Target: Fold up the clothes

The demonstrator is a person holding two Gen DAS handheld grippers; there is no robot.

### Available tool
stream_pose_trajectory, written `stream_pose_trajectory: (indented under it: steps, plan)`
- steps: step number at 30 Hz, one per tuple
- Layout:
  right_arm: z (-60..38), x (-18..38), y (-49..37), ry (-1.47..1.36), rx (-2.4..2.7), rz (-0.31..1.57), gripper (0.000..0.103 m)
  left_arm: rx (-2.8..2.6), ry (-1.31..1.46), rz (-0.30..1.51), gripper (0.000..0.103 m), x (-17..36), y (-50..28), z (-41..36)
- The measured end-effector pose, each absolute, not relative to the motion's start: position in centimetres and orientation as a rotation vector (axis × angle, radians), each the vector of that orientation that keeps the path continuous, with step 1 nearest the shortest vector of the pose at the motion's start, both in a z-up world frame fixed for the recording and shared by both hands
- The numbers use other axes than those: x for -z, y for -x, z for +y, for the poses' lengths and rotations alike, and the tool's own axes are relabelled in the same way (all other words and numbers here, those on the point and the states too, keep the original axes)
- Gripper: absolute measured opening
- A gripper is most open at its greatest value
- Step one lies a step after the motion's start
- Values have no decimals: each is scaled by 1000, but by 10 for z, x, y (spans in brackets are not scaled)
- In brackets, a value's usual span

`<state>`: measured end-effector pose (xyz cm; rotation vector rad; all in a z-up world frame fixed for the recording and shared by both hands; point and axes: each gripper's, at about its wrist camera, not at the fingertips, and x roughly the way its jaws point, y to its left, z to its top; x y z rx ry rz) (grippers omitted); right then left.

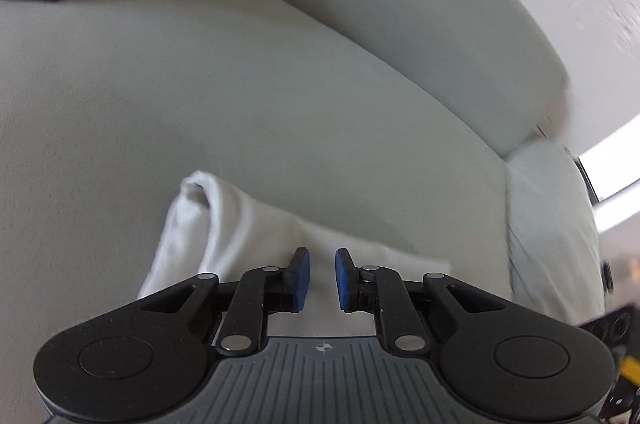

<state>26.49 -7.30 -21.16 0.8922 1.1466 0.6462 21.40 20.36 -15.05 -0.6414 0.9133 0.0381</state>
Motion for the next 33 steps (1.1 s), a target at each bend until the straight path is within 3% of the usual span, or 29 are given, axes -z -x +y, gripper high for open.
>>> stream_pose_trajectory:
  steps: [2,5,9,11,12,17,20,26,33]
  plan:
    - [-85,222,-270,-944,-584,1084,0,-118,656,881,11,161,-217,215]
    - [-99,210,-271,-804,-402,926,0,-207,641,818,11,164,-214,224]
    - [-113,192,-263,-666,-211,855,0,-346,576,768,10,151,-197,229]
    - [-123,181,-254,-651,-142,858,2,-411,550,772,7,141,-181,234]
    - [-128,176,-248,-650,-124,869,8,-418,566,773,7,136,-171,238]
    - [-144,142,-196,-579,-142,855,13,-359,637,768,14,107,-106,242]
    - [-133,127,-163,-495,-224,887,24,-282,559,788,17,92,-66,222]
    - [-90,106,-94,-187,-451,893,25,-149,249,795,20,78,-22,144]
    - [-49,111,-44,165,-573,885,25,-109,135,854,20,109,-19,123]
